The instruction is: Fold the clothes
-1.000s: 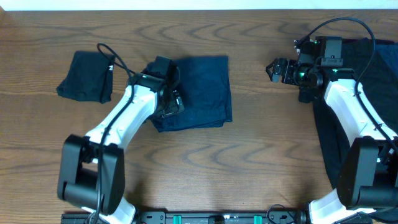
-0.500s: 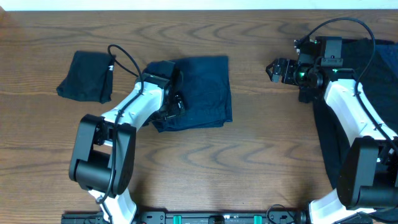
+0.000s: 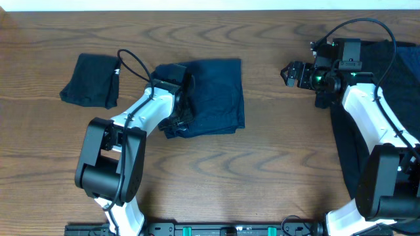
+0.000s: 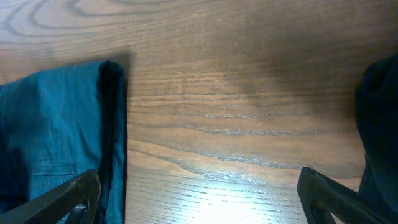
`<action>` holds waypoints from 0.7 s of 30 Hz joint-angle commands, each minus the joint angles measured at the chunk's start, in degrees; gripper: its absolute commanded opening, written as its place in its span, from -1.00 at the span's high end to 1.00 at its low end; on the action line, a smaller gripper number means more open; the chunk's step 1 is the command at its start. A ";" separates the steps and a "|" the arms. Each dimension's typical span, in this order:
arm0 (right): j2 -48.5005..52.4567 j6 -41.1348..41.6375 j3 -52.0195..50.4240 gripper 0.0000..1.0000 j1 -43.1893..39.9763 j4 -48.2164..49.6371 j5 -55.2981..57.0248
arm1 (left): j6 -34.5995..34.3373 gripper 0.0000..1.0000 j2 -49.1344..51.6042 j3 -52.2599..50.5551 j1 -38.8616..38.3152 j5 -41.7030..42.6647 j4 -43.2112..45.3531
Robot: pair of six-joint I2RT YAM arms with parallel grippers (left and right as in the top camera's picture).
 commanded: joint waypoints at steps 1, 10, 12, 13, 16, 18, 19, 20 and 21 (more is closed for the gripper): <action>-0.09 -0.20 -0.04 -0.99 -0.33 -0.09 0.00 | -0.11 -0.21 4.28 -2.82 0.55 -2.75 -1.03; -0.09 -0.20 -0.04 -0.99 -0.33 -0.09 0.00 | -0.09 -0.28 4.26 -2.80 0.63 -2.80 -2.03; -0.09 -0.20 -0.04 -0.99 -0.33 -0.09 0.00 | 0.42 -0.36 3.89 -2.62 1.09 -2.80 -2.23; -0.09 -0.20 -0.04 -0.99 -0.33 -0.09 0.00 | 0.83 -0.43 3.52 -2.54 1.36 -2.78 -2.34; -0.09 -0.20 -0.04 -0.99 -0.33 -0.09 0.00 | 0.83 -0.49 1.77 -2.14 2.71 -2.32 -3.61; -0.09 -0.20 -0.04 -0.98 -0.33 -0.09 0.00 | 1.70 -0.58 0.07 -2.12 3.78 -0.59 -4.04; -0.09 -0.20 -0.04 -0.99 -0.33 -0.09 0.00 | 2.38 -0.61 -0.83 -2.12 4.35 0.42 -4.22; -0.09 -0.20 -0.04 -0.98 -0.33 -0.09 0.00 | 3.02 -0.64 -1.62 -2.12 4.87 1.53 -4.28; -0.09 -0.20 -0.04 -0.98 -0.33 -0.09 0.00 | 3.39 -0.69 -2.29 -2.14 5.46 2.69 -4.28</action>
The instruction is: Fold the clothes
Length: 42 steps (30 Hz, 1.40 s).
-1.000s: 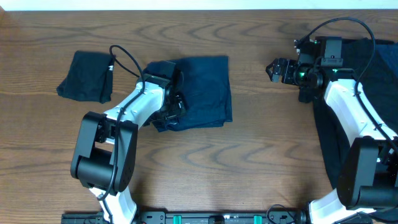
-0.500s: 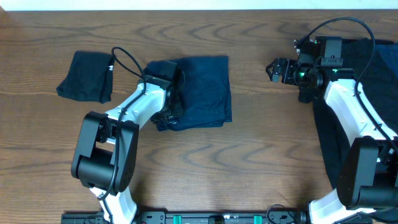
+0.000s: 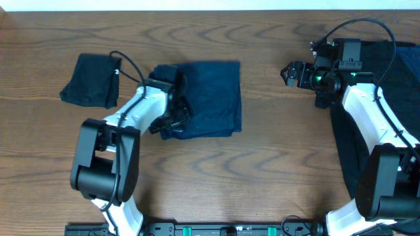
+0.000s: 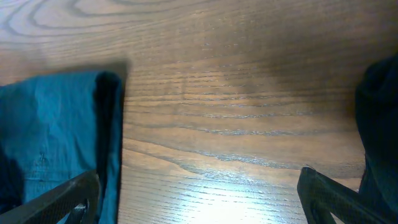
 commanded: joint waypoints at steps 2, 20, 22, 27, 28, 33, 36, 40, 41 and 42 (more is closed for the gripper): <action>-0.09 -0.20 -0.04 -0.99 -0.33 -0.09 -0.02 | 1.86 -0.82 -1.84 -1.60 2.80 2.69 -0.96; -0.09 -0.20 -0.04 -0.99 -0.33 -0.09 -0.02 | 7.34 -0.77 -2.25 -4.15 4.66 6.23 1.53; -0.09 -0.20 -0.04 -0.99 -0.33 -0.09 -0.02 | 6.97 -0.64 -2.25 -5.99 4.66 6.23 3.69; -0.09 -0.20 -0.04 -0.98 -0.33 -0.09 -0.02 | 7.02 0.34 -2.25 -8.96 4.66 6.23 6.78; -0.09 -0.20 -0.04 -0.99 -0.33 -0.09 -0.02 | 7.02 0.50 -2.25 -8.96 4.66 6.23 6.58; -0.09 -0.20 -0.04 -0.98 -0.33 -0.09 -0.02 | 7.72 0.86 -2.62 -8.59 4.66 6.19 6.78; -0.09 -0.20 -0.04 -0.99 -0.33 -0.09 0.00 | 11.26 0.88 -3.54 -7.08 4.66 4.87 6.97; -0.09 -0.20 -0.04 -0.99 -0.33 -0.09 -0.02 | 14.82 0.88 -5.92 -4.52 4.66 -0.76 6.54; -0.09 -0.20 -0.04 -0.98 -0.33 -0.09 0.00 | 14.95 0.88 -6.88 -3.93 4.66 -2.78 6.58; -0.09 -0.20 -0.04 -0.99 -0.33 -0.09 -0.02 | 14.95 0.88 -7.80 -3.50 4.66 -4.52 6.67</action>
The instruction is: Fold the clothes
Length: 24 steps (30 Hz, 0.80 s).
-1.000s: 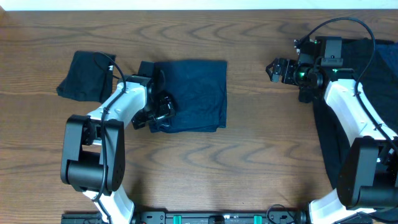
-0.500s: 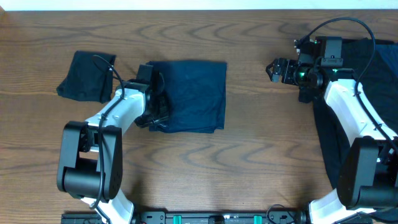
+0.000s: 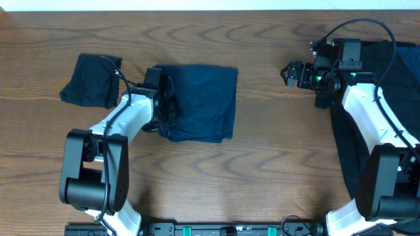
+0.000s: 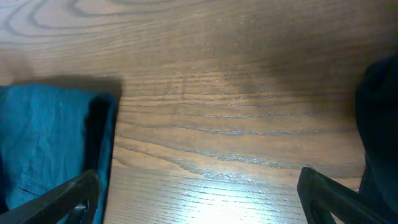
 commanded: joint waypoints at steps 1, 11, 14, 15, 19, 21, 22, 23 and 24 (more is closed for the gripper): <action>-0.09 -0.20 -0.04 -0.99 -0.31 -0.09 0.00 | 3.04 0.88 -3.85 2.64 0.31 -9.42 0.15; -0.09 -0.20 -0.04 -0.98 -0.33 -0.09 0.00 | 6.03 0.88 -12.79 3.91 1.01 -22.75 7.93; -0.09 -0.20 -0.04 -0.99 -0.33 -0.09 0.00 | 6.03 0.88 -13.35 3.91 2.62 -26.14 9.86; -0.09 -0.20 -0.04 -0.99 -0.33 -0.09 0.00 | 6.19 0.88 -13.35 3.93 3.45 -26.62 10.38; -0.09 -0.20 -0.04 -0.98 -0.31 -0.09 0.00 | 8.17 0.88 -13.35 3.96 7.04 -26.64 12.24; -0.09 -0.20 -0.04 -0.98 -0.33 -0.09 0.00 | 8.44 0.88 -13.35 3.96 9.14 -26.82 12.98; -0.09 -0.20 -0.04 -0.98 -0.31 -0.09 0.00 | 8.44 0.88 -13.35 3.96 10.40 -26.84 13.22; -0.09 -0.20 -0.04 -0.98 -0.31 -0.09 0.00 | 8.44 0.89 -13.35 3.96 11.39 -26.82 13.40; -0.09 -0.20 -0.04 -0.99 -0.31 -0.09 0.00 | 8.44 0.88 -13.35 3.96 12.52 -26.82 13.53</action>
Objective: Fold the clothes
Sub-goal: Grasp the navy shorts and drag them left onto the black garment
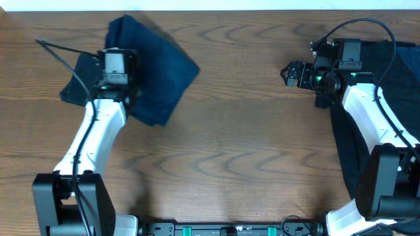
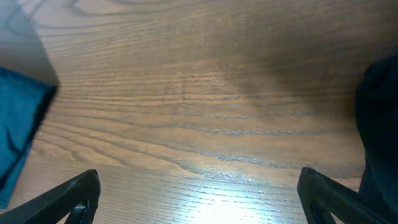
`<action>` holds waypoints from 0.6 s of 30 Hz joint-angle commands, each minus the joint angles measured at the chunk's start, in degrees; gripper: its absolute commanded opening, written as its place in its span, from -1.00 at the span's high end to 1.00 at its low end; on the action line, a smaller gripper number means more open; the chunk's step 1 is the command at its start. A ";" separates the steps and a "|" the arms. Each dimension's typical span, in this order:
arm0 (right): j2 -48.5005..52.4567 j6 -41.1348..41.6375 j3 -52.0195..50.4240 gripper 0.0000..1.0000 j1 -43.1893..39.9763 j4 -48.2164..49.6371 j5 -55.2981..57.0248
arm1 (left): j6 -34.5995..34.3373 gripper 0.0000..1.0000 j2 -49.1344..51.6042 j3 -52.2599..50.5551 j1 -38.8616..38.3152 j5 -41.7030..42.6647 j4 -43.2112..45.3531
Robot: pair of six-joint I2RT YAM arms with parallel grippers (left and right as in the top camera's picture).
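Observation:
A folded blue garment (image 1: 161,69) lies turned at an angle at the far left of the table, its left part over a folded black garment (image 1: 82,88). My left gripper (image 1: 119,77) sits on the blue garment's left part, shut on it; the wrist hides the fingers. The blue garment's edge (image 2: 18,124) shows at the left border of the right wrist view. My right gripper (image 2: 199,199) hangs open over bare wood at the far right (image 1: 292,73), holding nothing.
A pile of dark clothes (image 1: 400,78) lies at the right edge of the table under my right arm; its edge (image 2: 380,124) also shows in the right wrist view. The wooden table (image 1: 249,144) runs bare between the two arms.
My left arm has stretched out to the far left, and the blue garment has gone with it, turned and now overlapping the black garment. The right arm has not moved.
The folded blue garment lay mid-table with my left gripper at its left edge. At each later moment it sat a little further left, closer to the black garment. Now it rests partly on that garment. My right gripper stayed open and still throughout.

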 commanded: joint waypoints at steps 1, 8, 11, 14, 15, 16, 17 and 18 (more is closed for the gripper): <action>-0.09 -0.20 -0.04 -0.99 -0.33 -0.09 0.00 | 0.83 0.88 -0.87 1.53 3.89 -2.49 0.94; -0.09 -0.20 -0.04 -0.98 -0.31 -0.09 0.00 | 0.28 0.88 -0.85 1.53 10.64 -2.45 4.63; -0.09 -0.20 -0.04 -0.98 -0.33 -0.09 0.00 | -2.78 0.88 -0.85 1.53 13.11 -2.45 5.40; -0.09 -0.20 -0.04 -0.98 -0.33 -0.09 0.00 | -6.75 0.88 -0.81 1.49 15.23 -2.43 5.38; -0.09 -0.20 -0.04 -0.99 -0.33 -0.09 0.00 | -7.98 0.88 -0.81 1.46 15.85 -2.43 5.38; -0.09 -0.20 -0.04 -0.99 -0.31 -0.09 0.00 | -8.96 0.88 -0.81 1.44 16.50 -2.40 5.38; -0.09 -0.20 -0.04 -0.98 -0.31 -0.09 0.00 | -9.73 0.88 -0.79 1.44 16.98 -2.36 5.38; -0.09 -0.20 -0.04 -0.98 -0.31 -0.09 0.00 | -10.54 0.88 -0.79 1.40 17.51 -2.05 5.35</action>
